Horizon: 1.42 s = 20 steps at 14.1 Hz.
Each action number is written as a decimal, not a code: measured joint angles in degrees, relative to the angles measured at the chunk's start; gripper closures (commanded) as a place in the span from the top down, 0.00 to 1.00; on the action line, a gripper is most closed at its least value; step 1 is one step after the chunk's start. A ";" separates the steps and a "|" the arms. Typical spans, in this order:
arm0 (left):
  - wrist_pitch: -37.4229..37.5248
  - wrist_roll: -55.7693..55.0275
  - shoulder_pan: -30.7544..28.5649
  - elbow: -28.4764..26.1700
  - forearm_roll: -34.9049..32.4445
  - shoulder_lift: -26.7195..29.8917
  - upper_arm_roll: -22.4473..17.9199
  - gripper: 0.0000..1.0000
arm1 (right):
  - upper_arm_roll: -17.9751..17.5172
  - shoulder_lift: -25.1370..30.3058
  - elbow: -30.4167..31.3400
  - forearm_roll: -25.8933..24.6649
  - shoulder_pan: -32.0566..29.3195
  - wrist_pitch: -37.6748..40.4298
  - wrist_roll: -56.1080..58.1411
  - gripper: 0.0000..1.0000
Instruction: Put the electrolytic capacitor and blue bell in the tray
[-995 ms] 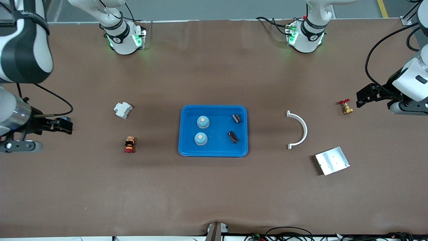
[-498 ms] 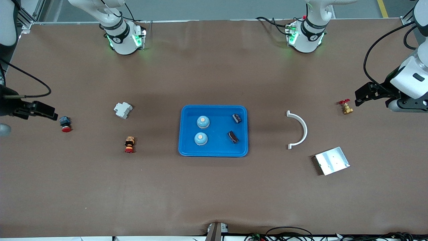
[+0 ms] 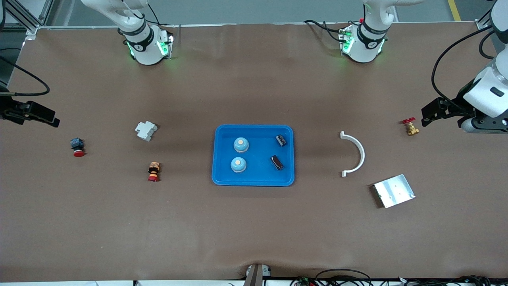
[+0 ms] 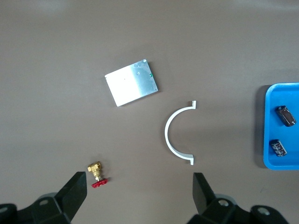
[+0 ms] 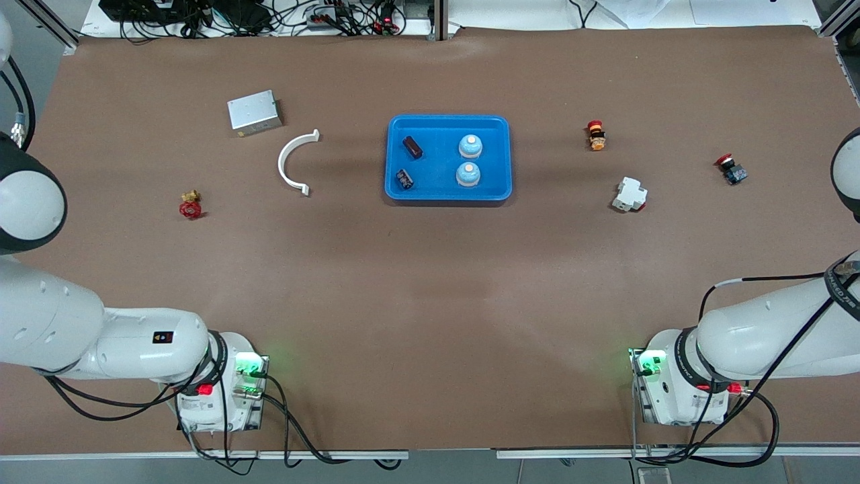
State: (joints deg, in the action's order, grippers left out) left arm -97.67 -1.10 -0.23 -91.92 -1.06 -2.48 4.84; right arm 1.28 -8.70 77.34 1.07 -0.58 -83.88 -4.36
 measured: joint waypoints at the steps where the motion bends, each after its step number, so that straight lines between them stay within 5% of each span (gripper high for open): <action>1: 0.00 0.00 -0.01 0.00 0.00 0.00 -0.01 1.00 | -0.05 0.50 0.45 0.00 0.00 -0.15 -0.04 1.00; 20: -0.01 0.00 -0.06 0.00 0.00 0.00 -0.13 1.00 | -0.73 2.57 5.50 -0.02 0.19 -5.33 -0.08 1.00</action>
State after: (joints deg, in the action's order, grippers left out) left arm -97.68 -1.10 -0.29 -91.92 -1.06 -2.48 4.71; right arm 0.56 -6.13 82.84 1.05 -0.38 -89.21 -4.43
